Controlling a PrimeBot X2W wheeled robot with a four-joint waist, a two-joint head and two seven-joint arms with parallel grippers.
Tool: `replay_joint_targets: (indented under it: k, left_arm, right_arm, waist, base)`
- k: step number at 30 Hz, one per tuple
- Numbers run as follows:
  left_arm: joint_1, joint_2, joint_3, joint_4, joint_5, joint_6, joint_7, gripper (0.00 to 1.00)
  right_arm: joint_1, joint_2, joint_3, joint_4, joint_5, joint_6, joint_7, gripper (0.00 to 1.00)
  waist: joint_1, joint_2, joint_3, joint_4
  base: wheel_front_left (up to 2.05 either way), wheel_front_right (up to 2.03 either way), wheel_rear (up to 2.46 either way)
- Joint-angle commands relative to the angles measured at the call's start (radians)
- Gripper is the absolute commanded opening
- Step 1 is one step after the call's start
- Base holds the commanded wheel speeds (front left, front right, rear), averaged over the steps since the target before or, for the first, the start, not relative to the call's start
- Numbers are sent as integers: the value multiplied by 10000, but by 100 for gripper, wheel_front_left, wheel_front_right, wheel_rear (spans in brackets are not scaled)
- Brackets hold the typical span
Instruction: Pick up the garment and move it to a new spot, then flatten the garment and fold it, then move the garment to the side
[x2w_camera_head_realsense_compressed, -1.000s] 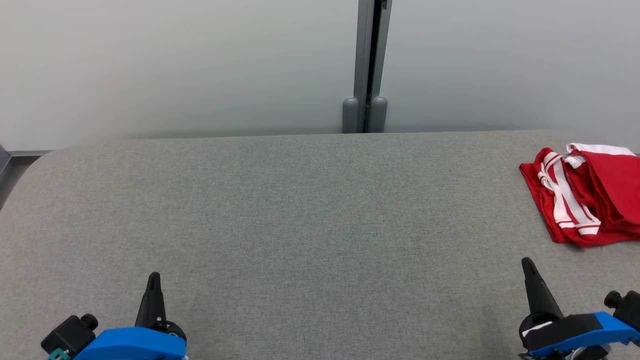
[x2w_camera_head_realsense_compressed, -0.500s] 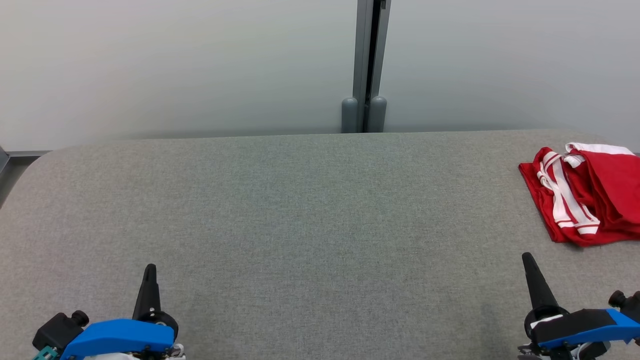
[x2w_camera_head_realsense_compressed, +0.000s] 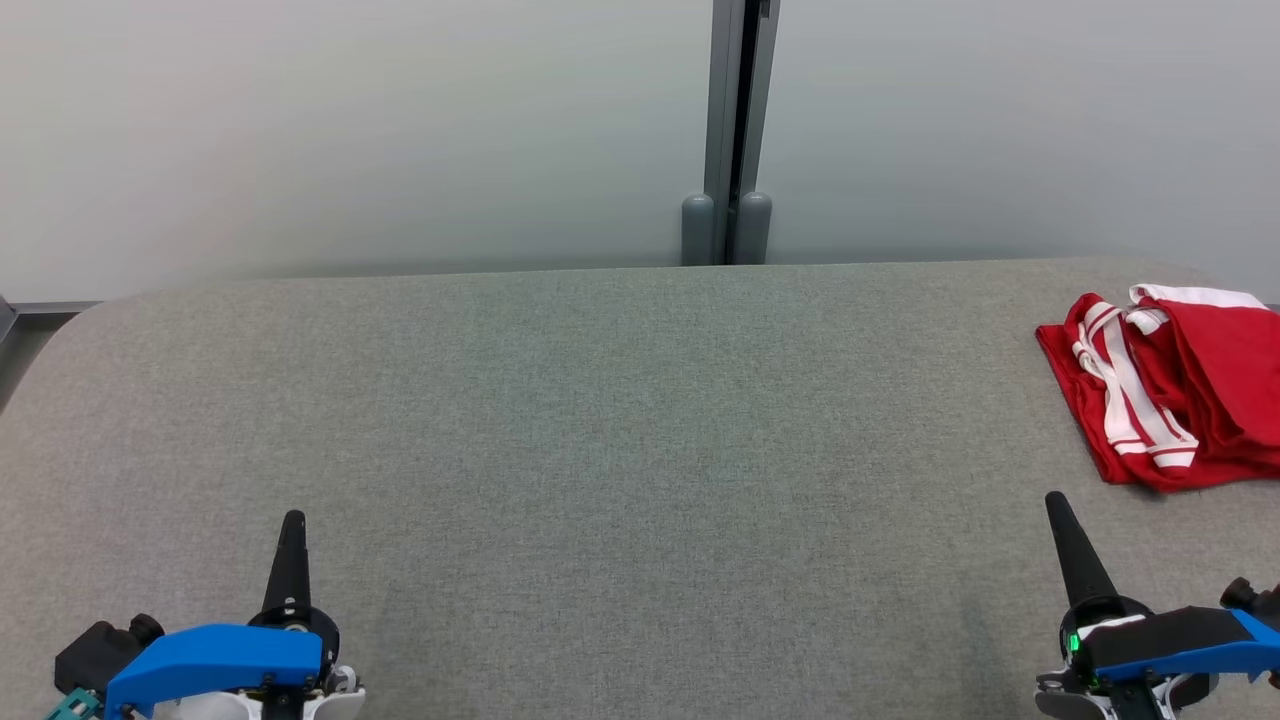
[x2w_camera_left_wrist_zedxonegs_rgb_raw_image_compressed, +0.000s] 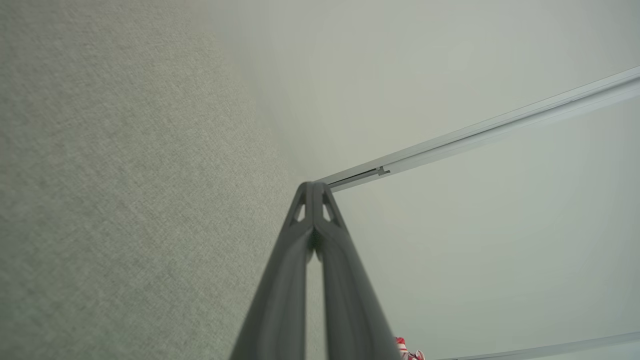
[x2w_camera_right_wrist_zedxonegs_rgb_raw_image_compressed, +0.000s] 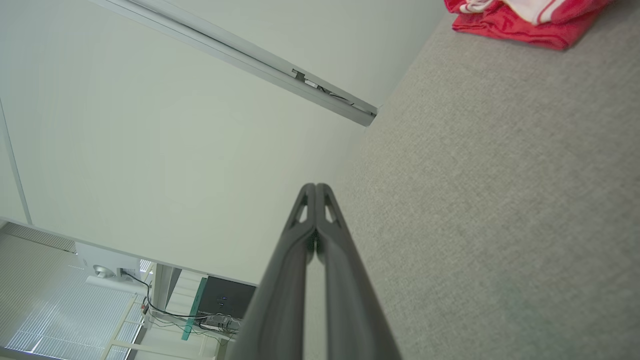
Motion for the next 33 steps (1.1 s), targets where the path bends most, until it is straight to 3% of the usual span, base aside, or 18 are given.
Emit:
replay_joint_targets:
  k: [1,33]
  left_arm:
    - [-209,20,87,-140,-287,-89,85,0]
    - [-441,-71,462,-432,-2886,-143,805,0]
  right_arm:
    - [-196,-78,-38,-60,324,3,32,0]
    - [-491,-98,-65,53,3124,4,373,0]
  waist:
    - [0,-1,1,-3]
    - [0,-1,16,-55]
  base:
    - [0,0,0]
    - [0,0,0]
